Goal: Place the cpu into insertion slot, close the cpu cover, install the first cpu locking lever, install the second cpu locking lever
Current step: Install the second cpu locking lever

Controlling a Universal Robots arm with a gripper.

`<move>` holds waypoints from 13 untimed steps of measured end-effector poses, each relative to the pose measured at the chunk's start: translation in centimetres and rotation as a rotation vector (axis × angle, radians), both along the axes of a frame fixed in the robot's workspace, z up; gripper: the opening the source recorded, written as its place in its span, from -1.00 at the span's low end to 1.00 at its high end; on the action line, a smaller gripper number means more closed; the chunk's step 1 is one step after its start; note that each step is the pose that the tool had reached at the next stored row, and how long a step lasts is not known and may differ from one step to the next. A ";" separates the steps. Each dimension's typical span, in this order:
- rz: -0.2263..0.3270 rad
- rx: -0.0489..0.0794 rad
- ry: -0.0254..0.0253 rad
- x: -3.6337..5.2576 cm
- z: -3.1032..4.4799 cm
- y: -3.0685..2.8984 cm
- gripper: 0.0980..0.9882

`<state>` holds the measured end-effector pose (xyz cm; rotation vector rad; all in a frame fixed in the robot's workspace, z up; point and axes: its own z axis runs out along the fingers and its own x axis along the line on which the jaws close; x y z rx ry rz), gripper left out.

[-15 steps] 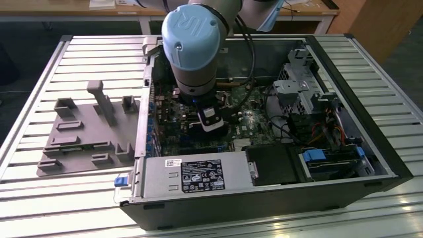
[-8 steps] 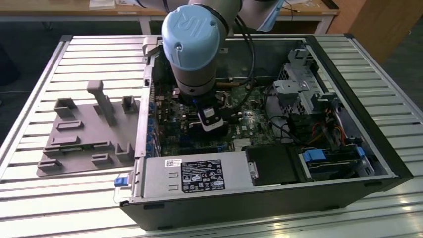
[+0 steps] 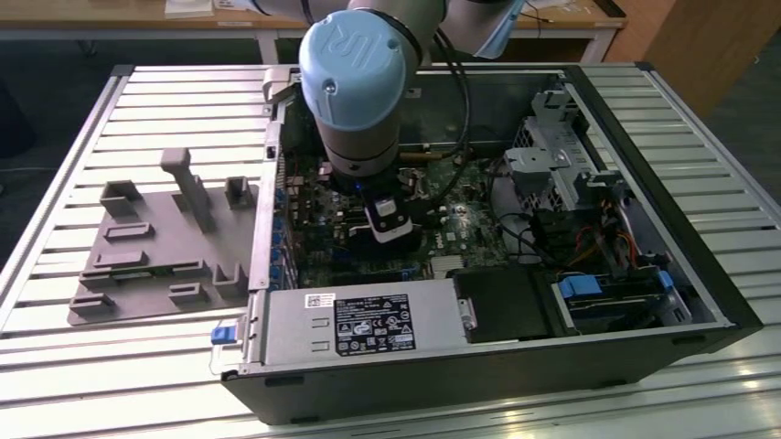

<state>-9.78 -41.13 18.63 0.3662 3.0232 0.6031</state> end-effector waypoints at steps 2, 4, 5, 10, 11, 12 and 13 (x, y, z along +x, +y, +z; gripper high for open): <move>0.000 0.000 -0.0002 0.00 0.23 0.00 -0.99; 0.000 0.000 -0.0001 0.00 0.53 0.01 -0.99; 0.000 0.000 0.0000 0.00 0.71 0.02 -0.99; 0.000 -0.012 -0.0001 0.00 1.70 0.07 -0.99; 0.000 -0.017 -0.0002 0.00 1.87 0.08 -0.99; 0.000 -0.026 0.0000 0.00 2.01 0.08 -0.99; 0.000 -0.036 0.0000 0.00 2.12 0.09 -0.99</move>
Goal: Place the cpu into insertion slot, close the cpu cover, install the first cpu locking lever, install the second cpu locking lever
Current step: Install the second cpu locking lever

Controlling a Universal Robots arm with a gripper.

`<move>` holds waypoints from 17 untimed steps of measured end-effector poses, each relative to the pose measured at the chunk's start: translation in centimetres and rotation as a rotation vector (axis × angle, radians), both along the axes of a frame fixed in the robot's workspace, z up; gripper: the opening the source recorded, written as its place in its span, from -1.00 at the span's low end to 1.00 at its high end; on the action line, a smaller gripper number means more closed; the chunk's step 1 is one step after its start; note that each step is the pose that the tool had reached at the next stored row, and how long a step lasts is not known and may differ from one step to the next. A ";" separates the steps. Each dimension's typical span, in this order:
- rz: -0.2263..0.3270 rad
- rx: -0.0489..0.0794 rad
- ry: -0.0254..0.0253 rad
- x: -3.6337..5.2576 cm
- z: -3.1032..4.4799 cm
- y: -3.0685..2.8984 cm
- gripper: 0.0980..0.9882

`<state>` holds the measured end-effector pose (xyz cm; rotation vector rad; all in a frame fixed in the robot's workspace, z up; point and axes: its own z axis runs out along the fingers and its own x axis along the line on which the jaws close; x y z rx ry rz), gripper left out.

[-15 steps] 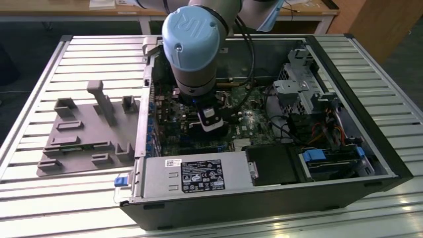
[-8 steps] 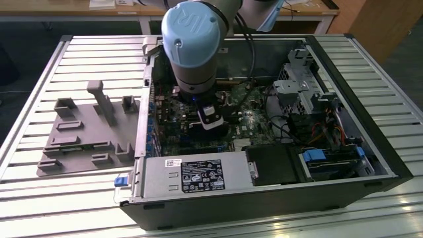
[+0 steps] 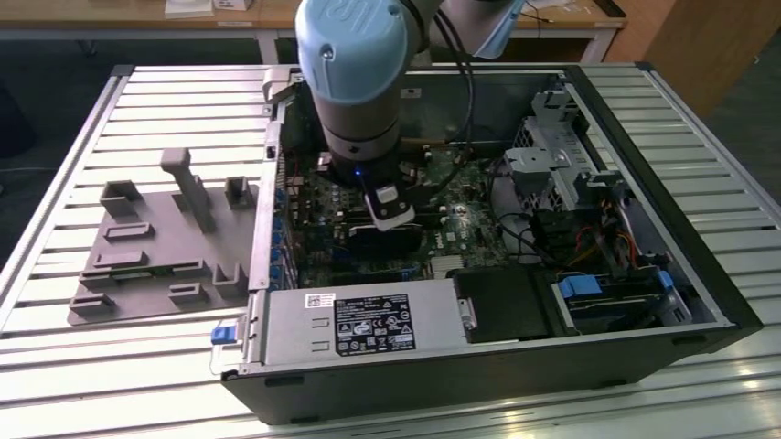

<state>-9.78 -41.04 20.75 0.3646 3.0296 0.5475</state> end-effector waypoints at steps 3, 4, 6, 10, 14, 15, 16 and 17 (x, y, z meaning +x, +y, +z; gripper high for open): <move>0.000 -0.036 -0.0001 0.00 0.23 0.04 -0.99; 0.000 -0.048 0.0000 0.00 0.32 0.06 -0.99; -0.001 -0.070 -0.0001 0.01 0.42 0.13 -0.99; -0.001 -0.081 0.0000 0.03 0.43 0.37 -0.99; -0.001 -0.086 0.0000 0.10 0.43 0.54 -0.99; -0.001 -0.086 -0.0001 0.14 0.43 0.56 -0.99; -0.001 -0.086 -0.0001 0.19 0.43 0.59 -0.99; -0.001 -0.087 0.0000 0.26 0.43 0.61 -0.99</move>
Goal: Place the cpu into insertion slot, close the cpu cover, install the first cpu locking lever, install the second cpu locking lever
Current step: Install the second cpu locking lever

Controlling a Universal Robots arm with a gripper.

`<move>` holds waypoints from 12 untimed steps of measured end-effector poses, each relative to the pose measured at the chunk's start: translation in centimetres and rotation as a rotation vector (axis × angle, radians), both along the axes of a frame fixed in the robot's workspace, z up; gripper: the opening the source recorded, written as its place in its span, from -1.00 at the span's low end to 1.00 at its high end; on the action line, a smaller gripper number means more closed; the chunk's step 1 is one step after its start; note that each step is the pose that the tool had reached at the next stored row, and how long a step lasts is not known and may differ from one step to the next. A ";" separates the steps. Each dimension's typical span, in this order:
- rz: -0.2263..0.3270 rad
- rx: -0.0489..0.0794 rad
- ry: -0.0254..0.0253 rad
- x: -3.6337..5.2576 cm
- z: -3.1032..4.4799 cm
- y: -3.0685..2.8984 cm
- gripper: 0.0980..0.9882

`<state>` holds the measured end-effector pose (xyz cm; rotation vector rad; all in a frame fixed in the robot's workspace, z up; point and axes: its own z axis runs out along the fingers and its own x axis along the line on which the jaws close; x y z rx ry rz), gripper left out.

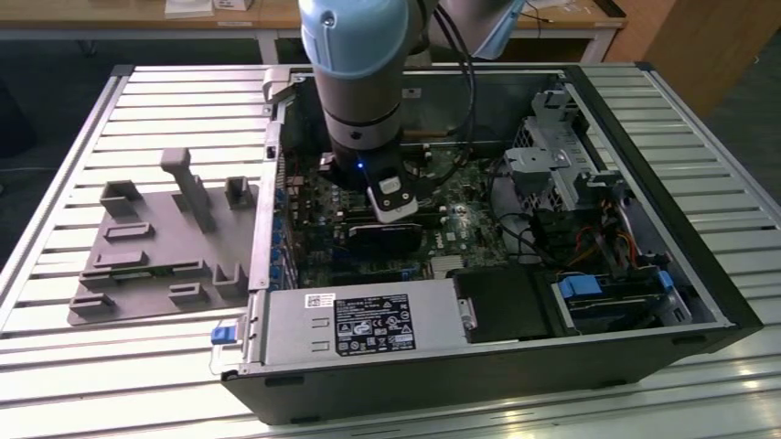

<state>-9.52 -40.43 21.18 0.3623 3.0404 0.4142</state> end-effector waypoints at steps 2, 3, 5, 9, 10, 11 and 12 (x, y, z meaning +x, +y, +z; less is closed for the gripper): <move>0.000 0.000 -0.0001 0.17 0.00 0.07 -0.99; 0.000 -0.001 -0.0001 0.27 0.00 0.11 -0.99; -0.001 -0.002 0.0000 0.46 0.00 0.20 -0.99; -0.002 -0.003 -0.0001 0.94 -0.01 0.36 -0.99; -0.003 -0.004 0.0000 1.07 -0.01 0.40 -0.99; -0.003 -0.004 0.0000 1.20 -0.01 0.46 -0.99; -0.003 -0.004 0.0000 1.33 -0.01 0.53 -0.99</move>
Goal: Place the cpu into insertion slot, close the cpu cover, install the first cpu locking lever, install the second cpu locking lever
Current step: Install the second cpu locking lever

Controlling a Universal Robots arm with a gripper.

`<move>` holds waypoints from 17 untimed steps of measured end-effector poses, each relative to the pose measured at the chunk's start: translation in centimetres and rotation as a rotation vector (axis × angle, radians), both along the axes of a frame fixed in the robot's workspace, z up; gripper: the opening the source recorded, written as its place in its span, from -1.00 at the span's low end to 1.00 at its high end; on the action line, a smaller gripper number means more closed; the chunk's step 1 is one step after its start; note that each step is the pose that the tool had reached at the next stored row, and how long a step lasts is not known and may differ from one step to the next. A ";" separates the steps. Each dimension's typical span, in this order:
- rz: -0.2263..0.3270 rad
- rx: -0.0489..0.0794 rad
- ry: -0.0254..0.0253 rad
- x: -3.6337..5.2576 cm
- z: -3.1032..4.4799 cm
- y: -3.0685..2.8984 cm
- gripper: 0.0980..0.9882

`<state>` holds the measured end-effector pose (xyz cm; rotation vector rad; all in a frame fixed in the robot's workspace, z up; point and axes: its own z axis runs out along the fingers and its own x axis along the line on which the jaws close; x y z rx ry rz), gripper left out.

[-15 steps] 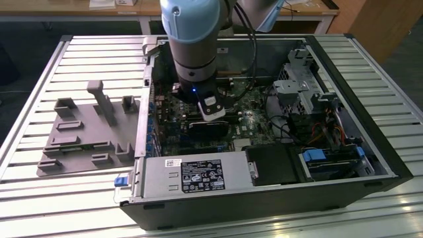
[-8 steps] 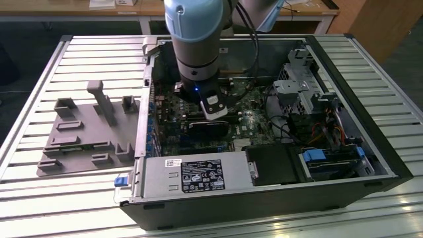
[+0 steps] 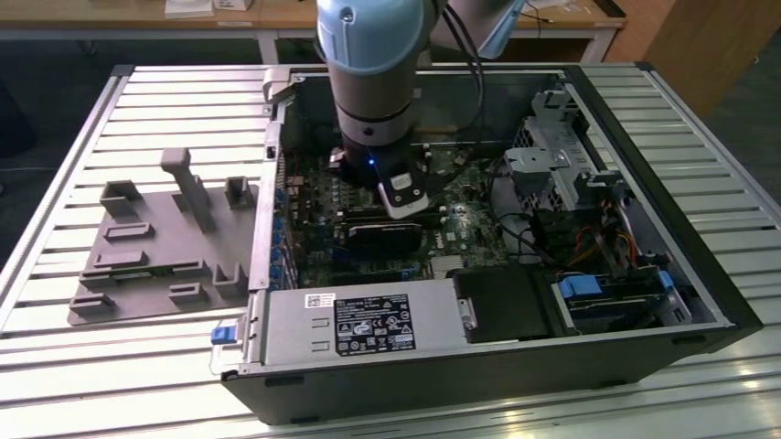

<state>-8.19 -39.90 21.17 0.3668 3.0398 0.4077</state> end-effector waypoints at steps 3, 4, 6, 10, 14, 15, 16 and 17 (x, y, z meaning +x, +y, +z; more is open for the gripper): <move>-0.001 -0.001 0.0000 0.50 -0.01 0.19 -0.99; -0.001 -0.001 0.0000 0.69 -0.01 0.24 -0.99; -0.001 -0.002 0.0000 1.04 -0.01 0.35 -0.99; -0.001 -0.007 0.0000 1.55 -0.01 0.77 -0.99; -0.001 -0.017 0.0000 1.95 -0.01 1.30 -0.99; -0.001 -0.019 0.0000 2.04 -0.01 1.46 -0.99; -0.001 -0.022 0.0000 2.13 -0.01 1.60 -0.99; -0.001 -0.025 -0.0001 2.22 -0.01 1.77 -0.99</move>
